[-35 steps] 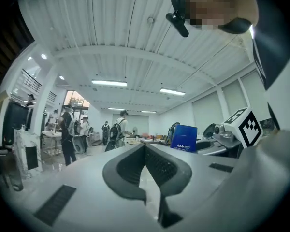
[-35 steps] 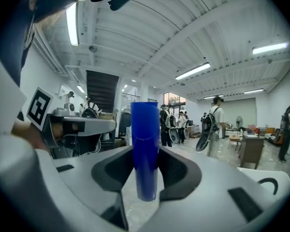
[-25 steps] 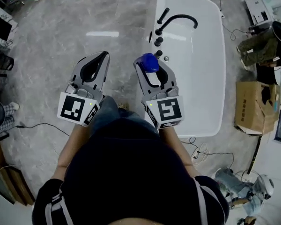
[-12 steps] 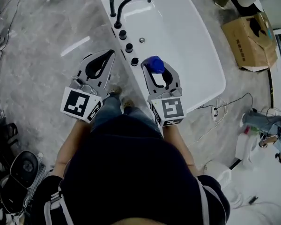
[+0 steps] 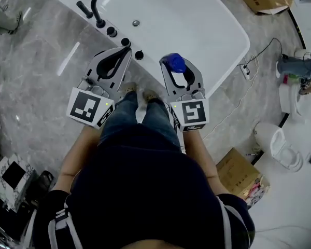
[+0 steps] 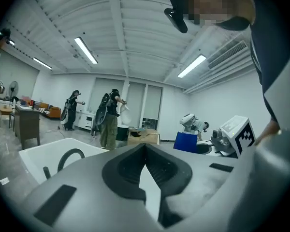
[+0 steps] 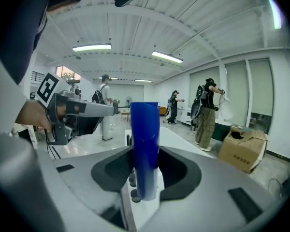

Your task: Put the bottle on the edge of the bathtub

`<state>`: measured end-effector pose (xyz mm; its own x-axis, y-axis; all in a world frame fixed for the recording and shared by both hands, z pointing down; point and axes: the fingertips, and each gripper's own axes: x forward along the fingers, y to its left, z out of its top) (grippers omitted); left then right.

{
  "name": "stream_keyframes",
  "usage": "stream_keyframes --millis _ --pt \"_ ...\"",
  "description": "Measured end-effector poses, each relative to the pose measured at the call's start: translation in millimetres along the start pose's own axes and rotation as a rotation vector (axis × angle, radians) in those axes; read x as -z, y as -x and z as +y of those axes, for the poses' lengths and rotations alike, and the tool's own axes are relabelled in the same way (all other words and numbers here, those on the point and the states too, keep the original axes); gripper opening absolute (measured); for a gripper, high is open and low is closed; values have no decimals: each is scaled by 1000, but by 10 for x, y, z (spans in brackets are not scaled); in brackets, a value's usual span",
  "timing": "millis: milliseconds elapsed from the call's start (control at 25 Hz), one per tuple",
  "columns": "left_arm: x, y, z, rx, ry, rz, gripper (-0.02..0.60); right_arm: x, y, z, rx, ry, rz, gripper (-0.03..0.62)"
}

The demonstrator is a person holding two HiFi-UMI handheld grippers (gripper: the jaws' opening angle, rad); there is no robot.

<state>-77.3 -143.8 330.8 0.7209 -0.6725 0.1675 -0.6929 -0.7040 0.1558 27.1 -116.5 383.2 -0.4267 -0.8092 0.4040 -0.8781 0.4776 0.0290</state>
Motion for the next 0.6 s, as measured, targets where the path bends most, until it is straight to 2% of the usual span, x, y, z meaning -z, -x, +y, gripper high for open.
stream_keyframes --millis 120,280,440,600 --pt "137 -128 -16 82 -2 23 23 99 -5 -36 65 -9 22 167" --pt "418 -237 -36 154 -5 68 23 243 -26 -35 114 -41 36 167" --pt "745 -290 -89 203 11 129 23 505 -46 -13 119 -50 70 167" --pt "1040 -329 -91 215 26 173 23 743 -174 1 91 -53 80 167"
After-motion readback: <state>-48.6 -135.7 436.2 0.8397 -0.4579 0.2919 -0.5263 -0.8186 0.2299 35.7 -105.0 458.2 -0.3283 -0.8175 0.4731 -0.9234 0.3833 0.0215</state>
